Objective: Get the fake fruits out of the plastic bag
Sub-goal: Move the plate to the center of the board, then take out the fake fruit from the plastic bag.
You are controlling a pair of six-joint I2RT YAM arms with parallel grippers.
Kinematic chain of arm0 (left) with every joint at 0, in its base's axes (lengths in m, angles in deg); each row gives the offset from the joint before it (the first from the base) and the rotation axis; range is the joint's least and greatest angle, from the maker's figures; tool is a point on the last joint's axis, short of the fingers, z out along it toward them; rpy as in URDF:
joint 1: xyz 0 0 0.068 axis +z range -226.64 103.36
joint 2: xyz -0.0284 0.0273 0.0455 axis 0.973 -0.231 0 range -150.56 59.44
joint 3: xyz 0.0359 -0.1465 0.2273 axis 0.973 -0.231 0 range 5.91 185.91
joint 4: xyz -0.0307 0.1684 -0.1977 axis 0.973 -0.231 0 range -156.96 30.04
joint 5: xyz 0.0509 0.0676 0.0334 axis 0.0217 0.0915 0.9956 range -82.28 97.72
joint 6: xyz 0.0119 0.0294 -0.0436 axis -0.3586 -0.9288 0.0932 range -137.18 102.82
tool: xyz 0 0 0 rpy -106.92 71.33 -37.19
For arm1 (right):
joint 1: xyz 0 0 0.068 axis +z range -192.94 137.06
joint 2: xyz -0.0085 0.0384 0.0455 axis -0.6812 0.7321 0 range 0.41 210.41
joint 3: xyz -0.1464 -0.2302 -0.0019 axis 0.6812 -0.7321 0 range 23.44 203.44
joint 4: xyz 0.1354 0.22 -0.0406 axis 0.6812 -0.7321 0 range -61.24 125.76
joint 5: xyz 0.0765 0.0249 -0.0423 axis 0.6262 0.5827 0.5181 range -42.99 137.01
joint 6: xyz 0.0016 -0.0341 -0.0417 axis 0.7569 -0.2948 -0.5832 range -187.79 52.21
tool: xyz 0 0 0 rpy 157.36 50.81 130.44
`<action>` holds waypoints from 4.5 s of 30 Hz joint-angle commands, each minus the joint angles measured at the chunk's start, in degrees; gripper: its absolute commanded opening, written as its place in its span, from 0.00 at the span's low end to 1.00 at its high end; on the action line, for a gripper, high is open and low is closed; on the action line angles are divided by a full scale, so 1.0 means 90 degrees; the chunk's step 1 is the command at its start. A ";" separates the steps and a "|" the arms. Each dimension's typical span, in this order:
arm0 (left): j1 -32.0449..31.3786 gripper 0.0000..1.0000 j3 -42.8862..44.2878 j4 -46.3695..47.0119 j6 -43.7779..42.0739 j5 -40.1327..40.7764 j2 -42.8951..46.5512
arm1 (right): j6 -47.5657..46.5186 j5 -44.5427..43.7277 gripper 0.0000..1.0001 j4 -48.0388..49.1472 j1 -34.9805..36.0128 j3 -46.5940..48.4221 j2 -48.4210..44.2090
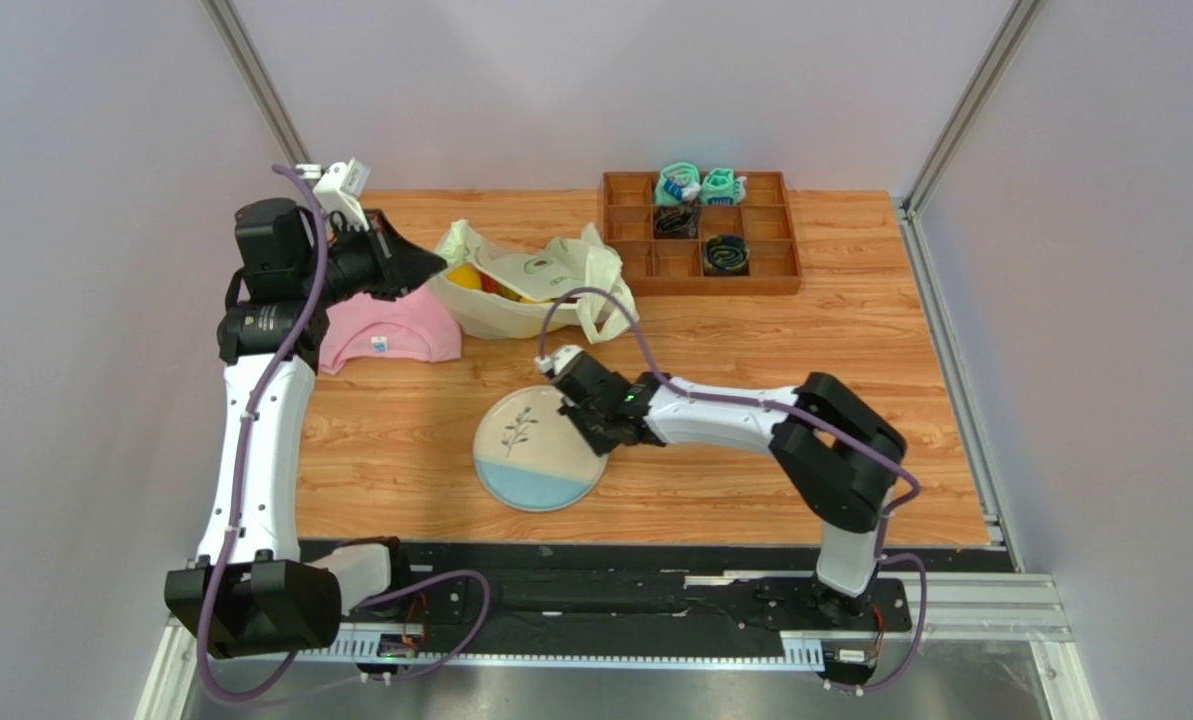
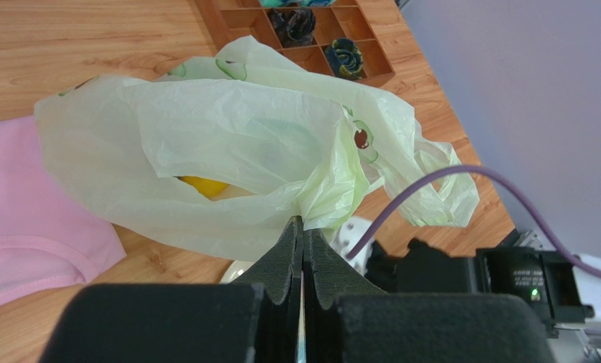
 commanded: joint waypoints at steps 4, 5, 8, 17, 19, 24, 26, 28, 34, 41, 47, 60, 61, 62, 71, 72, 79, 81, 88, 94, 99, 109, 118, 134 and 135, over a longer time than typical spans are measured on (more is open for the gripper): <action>0.0037 0.00 -0.0179 0.0058 0.0204 -0.0261 0.0113 | -0.0008 -0.0292 0.00 -0.1095 -0.0834 -0.1652 -0.1431; 0.0037 0.00 -0.0228 0.0009 0.0243 -0.0290 0.0171 | 0.0021 -0.0176 0.00 -0.1203 -0.0912 -0.1701 -0.1578; 0.0027 0.00 -0.0326 -0.0186 0.0292 -0.0349 0.0298 | -0.0327 0.0533 0.00 -0.1545 -0.1069 -0.1517 -0.2329; 0.0027 0.00 -0.1126 -0.0529 0.0116 -0.0456 0.0845 | -0.2252 0.2002 0.53 -0.2153 -0.1069 0.0961 -0.3590; 0.0027 0.01 -0.1205 -0.0499 0.0078 -0.0563 0.1020 | -0.2673 0.2099 0.55 -0.1684 -0.1069 0.1227 -0.3542; 0.0036 0.01 -0.1137 -0.0958 -0.0361 -0.0632 0.1363 | -0.2772 0.2607 0.47 -0.1205 -0.1059 0.2330 -0.2548; 0.0037 0.01 -0.1214 -0.1036 -0.0391 -0.0788 0.1539 | -0.2733 0.2929 0.42 -0.1194 -0.1049 0.2633 -0.2225; 0.0037 0.01 -0.1292 -0.1046 -0.0401 -0.0925 0.1704 | -0.2761 0.2941 0.40 -0.1097 -0.0962 0.2887 -0.1766; 0.0046 0.01 -0.1790 -0.1153 -0.0333 -0.0993 0.2280 | -0.2177 0.2522 0.31 -0.1087 -0.0815 0.3493 -0.0556; 0.0056 0.02 -0.2132 -0.1739 -0.0577 -0.0838 0.2818 | -0.1775 0.2706 0.26 -0.1252 -0.0757 0.3826 -0.0172; 0.0066 0.01 -0.2182 -0.1223 -0.0245 -0.0759 0.2809 | -0.2147 0.2988 0.08 -0.1448 -0.0727 0.2376 -0.0709; 0.0095 0.00 -0.1986 -0.2089 -0.0137 -0.1052 0.3081 | -0.2380 0.2814 0.57 -0.1838 -0.0493 0.0689 -0.2174; 0.0095 0.00 -0.1986 -0.2449 -0.0215 -0.1052 0.3179 | -0.2420 0.2610 0.68 -0.1848 -0.0502 0.0971 -0.2329; 0.0095 0.00 -0.2054 -0.2559 -0.0264 -0.1062 0.3247 | -0.2459 0.2598 0.71 -0.1897 -0.0560 0.1138 -0.2370; 0.0154 0.00 -0.2415 -0.2424 -0.0216 -0.1111 0.3502 | -0.2801 0.4743 0.73 -0.2599 -0.1107 0.2846 -0.1698; 0.0192 0.00 -0.2464 -0.2326 -0.0177 -0.1130 0.3502 | -0.2801 0.5008 0.73 -0.2659 -0.1156 0.2955 -0.1619; 0.0642 0.00 -0.2543 -0.2140 0.0136 -0.1442 0.3658 | -0.2946 0.4991 0.06 -0.3078 -0.1079 0.3542 -0.0809; 0.0710 0.00 -0.2456 -0.2188 0.0126 -0.1462 0.3707 | -0.2957 0.4991 0.00 -0.3167 -0.1020 0.3378 -0.0730; 0.0720 0.00 -0.1784 -0.2938 -0.0495 -0.1899 0.3805 | -0.1846 0.2001 0.00 -0.1948 -0.0649 0.2684 -0.0447; 0.0720 0.00 -0.0884 -0.5448 -0.1864 -0.2954 0.3824 | -0.0604 0.0849 0.00 -0.1399 -0.0494 0.3248 0.0490; 0.0720 0.00 -0.1233 -0.5413 -0.1672 -0.2041 0.4127 | -0.0896 0.1212 0.02 -0.1331 0.0248 0.2667 0.0688; 0.0720 0.15 -0.2044 -0.4894 -0.1026 -0.0524 0.4625 | -0.0965 0.0586 0.85 -0.0970 0.0972 0.1969 0.0403; 0.0662 0.10 -0.2025 -0.4972 -0.1212 -0.1110 0.4635 | -0.0565 0.0029 1.00 -0.0931 0.1011 0.2770 0.0989; 0.0505 0.00 -0.1850 -0.5157 -0.1446 -0.1287 0.4381 | -0.0339 0.0568 0.98 -0.0931 0.1109 0.4362 0.2375; 0.0505 0.00 -0.1811 -0.5167 -0.1465 -0.1258 0.4381 | -0.0398 0.0432 0.97 -0.0950 0.1109 0.4382 0.2424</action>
